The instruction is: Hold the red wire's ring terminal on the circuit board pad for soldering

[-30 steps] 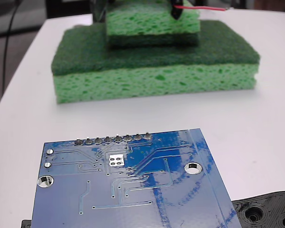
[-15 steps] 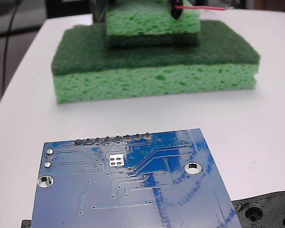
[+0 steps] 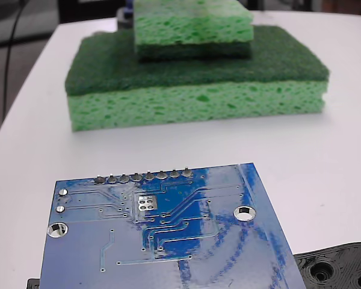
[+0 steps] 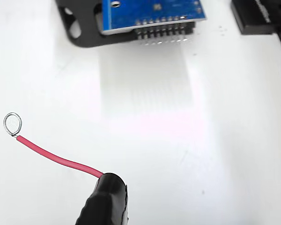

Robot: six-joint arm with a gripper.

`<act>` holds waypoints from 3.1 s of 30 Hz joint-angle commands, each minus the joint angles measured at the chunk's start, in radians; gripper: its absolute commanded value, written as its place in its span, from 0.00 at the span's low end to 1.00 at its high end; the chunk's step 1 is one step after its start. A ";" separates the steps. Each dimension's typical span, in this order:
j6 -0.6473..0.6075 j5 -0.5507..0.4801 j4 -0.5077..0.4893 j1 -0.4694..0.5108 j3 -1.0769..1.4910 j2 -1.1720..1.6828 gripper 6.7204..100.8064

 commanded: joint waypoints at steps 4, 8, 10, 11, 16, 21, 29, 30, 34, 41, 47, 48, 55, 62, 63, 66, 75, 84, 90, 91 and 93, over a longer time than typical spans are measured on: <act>0.000 0.041 -0.040 0.005 -0.150 -0.224 0.99; -0.003 0.057 -0.110 0.006 -0.218 -0.367 0.99; -0.006 0.058 -0.143 0.011 -0.264 -0.465 0.99; -0.008 0.061 -0.155 0.012 -0.291 -0.515 0.99; 0.006 0.089 -0.213 0.009 -0.396 -0.709 0.99; 0.034 0.149 -0.242 -0.009 -0.437 -0.787 0.99; 0.098 0.250 -0.219 -0.041 -0.497 -0.848 0.99; 0.112 0.267 -0.207 -0.052 -0.520 -0.870 0.99; 0.181 0.302 -0.146 -0.089 -0.611 -0.946 0.99; 0.288 0.371 -0.038 -0.155 -0.735 -1.015 0.99; 0.353 0.400 -0.017 -0.158 -0.744 -1.035 0.99; 0.367 0.408 -0.011 -0.158 -0.744 -1.035 0.99; 0.459 0.454 0.060 -0.193 -0.788 -1.072 0.99; 0.525 0.457 0.092 -0.198 -0.856 -1.141 0.99; 0.532 0.457 0.098 -0.198 -0.865 -1.147 0.99; 0.552 0.456 0.115 -0.202 -0.887 -1.158 0.99; 0.627 0.492 0.179 -0.236 -0.948 -1.209 0.99; 0.693 0.523 0.189 -0.239 -0.954 -1.236 0.99; 0.733 0.541 0.219 -0.245 -0.983 -1.258 0.99; 0.736 0.543 0.233 -0.247 -1.000 -1.269 0.99; 0.749 0.545 0.262 -0.255 -1.037 -1.293 0.99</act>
